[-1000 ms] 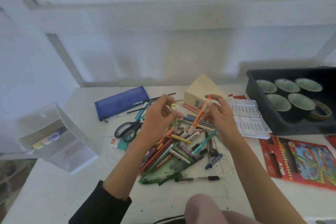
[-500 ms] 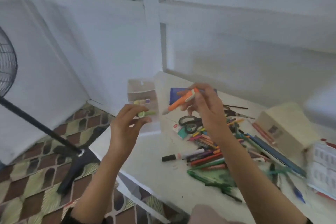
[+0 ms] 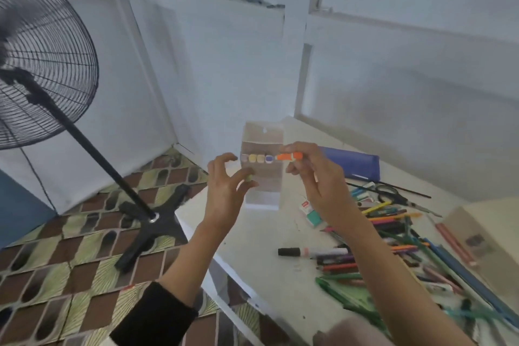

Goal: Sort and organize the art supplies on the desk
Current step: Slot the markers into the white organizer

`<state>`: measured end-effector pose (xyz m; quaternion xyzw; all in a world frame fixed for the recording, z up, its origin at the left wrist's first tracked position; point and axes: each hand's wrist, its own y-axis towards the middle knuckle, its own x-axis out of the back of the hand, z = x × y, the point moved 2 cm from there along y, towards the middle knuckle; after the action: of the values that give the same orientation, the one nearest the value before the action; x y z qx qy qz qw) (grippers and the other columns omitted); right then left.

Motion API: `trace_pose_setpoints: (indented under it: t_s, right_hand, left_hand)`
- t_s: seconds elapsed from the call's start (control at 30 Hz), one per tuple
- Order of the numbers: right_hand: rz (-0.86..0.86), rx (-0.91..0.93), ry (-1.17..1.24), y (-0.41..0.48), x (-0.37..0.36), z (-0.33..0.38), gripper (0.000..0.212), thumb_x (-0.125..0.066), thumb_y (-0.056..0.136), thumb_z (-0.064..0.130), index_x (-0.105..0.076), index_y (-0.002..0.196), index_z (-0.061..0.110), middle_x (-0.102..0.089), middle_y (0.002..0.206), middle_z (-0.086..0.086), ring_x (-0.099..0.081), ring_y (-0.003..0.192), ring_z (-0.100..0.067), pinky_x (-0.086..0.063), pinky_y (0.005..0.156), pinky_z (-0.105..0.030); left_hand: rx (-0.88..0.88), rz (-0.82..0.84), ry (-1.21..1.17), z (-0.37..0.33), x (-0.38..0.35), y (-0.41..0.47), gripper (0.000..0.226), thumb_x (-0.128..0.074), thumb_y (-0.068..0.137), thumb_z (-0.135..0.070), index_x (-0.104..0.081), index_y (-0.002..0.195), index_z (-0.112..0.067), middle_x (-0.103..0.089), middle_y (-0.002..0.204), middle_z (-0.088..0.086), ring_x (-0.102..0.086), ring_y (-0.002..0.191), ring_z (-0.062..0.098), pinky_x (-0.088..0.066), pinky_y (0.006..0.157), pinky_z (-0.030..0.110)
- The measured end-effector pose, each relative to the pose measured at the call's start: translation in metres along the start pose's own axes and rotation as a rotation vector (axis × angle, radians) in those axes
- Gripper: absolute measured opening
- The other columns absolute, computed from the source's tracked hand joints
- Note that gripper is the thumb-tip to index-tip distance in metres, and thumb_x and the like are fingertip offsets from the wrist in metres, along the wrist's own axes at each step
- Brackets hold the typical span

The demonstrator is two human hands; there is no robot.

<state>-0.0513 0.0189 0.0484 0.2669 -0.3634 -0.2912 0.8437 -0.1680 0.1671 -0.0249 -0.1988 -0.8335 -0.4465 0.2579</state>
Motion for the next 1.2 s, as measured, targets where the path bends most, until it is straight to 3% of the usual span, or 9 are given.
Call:
trace_pose_setpoints:
  t_s: [0.1,0.2,0.3,0.4,0.53,0.7,0.87,1.07,1.2]
  right_hand:
    - [0.069,-0.007,-0.034,0.002,-0.009,-0.009,0.029,-0.036,0.098,0.025,-0.053,0.113,0.007,-0.056,0.099,0.002,-0.06,0.082,-0.017,-0.045,0.072,-0.018]
    - [0.118,0.006,-0.143,0.004,-0.02,-0.02,0.025,-0.039,0.097,0.023,-0.056,0.106,0.006,-0.052,0.101,-0.002,-0.052,0.076,-0.01,-0.046,0.067,-0.02]
    - [0.137,0.015,-0.387,0.007,-0.029,-0.031,0.031,-0.035,0.097,0.029,-0.058,0.106,0.011,-0.056,0.095,-0.002,-0.051,0.058,-0.016,-0.047,0.05,-0.027]
    - [0.107,0.071,-0.606,0.014,-0.03,-0.034,0.027,-0.038,0.095,0.028,-0.06,0.096,0.013,-0.061,0.074,0.001,-0.04,0.037,-0.014,-0.026,0.033,-0.019]
    - [0.041,0.149,-0.817,0.021,-0.03,-0.036,0.013,-0.068,0.082,0.015,-0.058,0.076,0.012,-0.05,0.05,0.003,-0.037,0.035,-0.013,-0.011,0.033,-0.015]
    - [0.03,0.157,-0.687,0.021,-0.033,-0.045,0.016,-0.074,0.074,-0.001,-0.061,0.08,0.007,-0.061,0.081,-0.004,-0.056,0.066,-0.021,-0.043,0.035,-0.027]
    - [0.004,0.093,-0.616,0.02,-0.031,-0.048,0.014,-0.054,0.089,0.017,-0.064,0.081,0.01,-0.06,0.083,-0.002,-0.056,0.059,-0.017,-0.039,0.036,-0.024]
    - [-0.013,0.01,-0.573,0.012,-0.034,-0.045,0.021,-0.049,0.092,0.024,-0.066,0.09,0.01,-0.059,0.091,0.0,-0.048,0.05,-0.013,-0.03,0.04,-0.013]
    - [0.039,-0.027,-0.552,-0.006,-0.029,-0.04,0.03,-0.061,0.087,0.015,-0.06,0.117,0.013,-0.06,0.12,0.0,-0.055,0.062,-0.01,-0.04,0.051,-0.012]
  left_hand:
    - [0.085,0.094,-0.038,0.006,-0.006,0.006,0.018,-0.07,0.082,-0.003,-0.071,0.099,-0.009,-0.049,0.132,0.015,-0.047,0.118,0.027,-0.04,0.094,0.017]
    - [0.063,0.177,-0.047,0.008,-0.009,0.008,0.025,-0.07,0.08,0.004,-0.07,0.104,-0.003,-0.063,0.111,0.018,-0.064,0.09,0.033,-0.05,0.081,0.027]
    - [0.033,0.196,-0.025,0.01,-0.01,0.01,0.026,-0.071,0.076,0.009,-0.069,0.1,0.002,-0.063,0.089,0.019,-0.062,0.071,0.035,-0.047,0.067,0.027]
    - [0.039,0.201,-0.033,0.013,-0.015,0.012,0.027,-0.069,0.075,0.013,-0.068,0.099,0.002,-0.06,0.085,0.018,-0.06,0.068,0.035,-0.053,0.061,0.034]
    - [0.023,0.177,-0.02,0.014,-0.019,0.014,0.03,-0.072,0.069,0.017,-0.068,0.095,0.003,-0.061,0.083,0.018,-0.059,0.065,0.034,-0.05,0.058,0.031]
    - [0.011,0.16,-0.016,0.017,-0.026,0.013,0.025,-0.073,0.072,0.012,-0.068,0.095,0.003,-0.06,0.082,0.018,-0.057,0.062,0.035,-0.054,0.053,0.042]
    - [0.016,0.127,-0.089,0.016,-0.024,0.008,0.026,-0.055,0.087,-0.018,-0.068,0.102,0.0,-0.055,0.087,0.012,-0.054,0.067,0.026,-0.054,0.057,0.04]
    - [0.012,0.045,-0.025,0.006,-0.025,0.008,0.023,-0.051,0.087,-0.003,-0.07,0.099,0.002,-0.055,0.081,0.014,-0.052,0.06,0.028,-0.052,0.05,0.04]
    - [-0.023,-0.105,0.142,0.003,-0.026,-0.005,0.027,-0.063,0.083,0.004,-0.071,0.106,-0.008,-0.056,0.104,0.018,-0.055,0.085,0.033,-0.052,0.056,0.036]
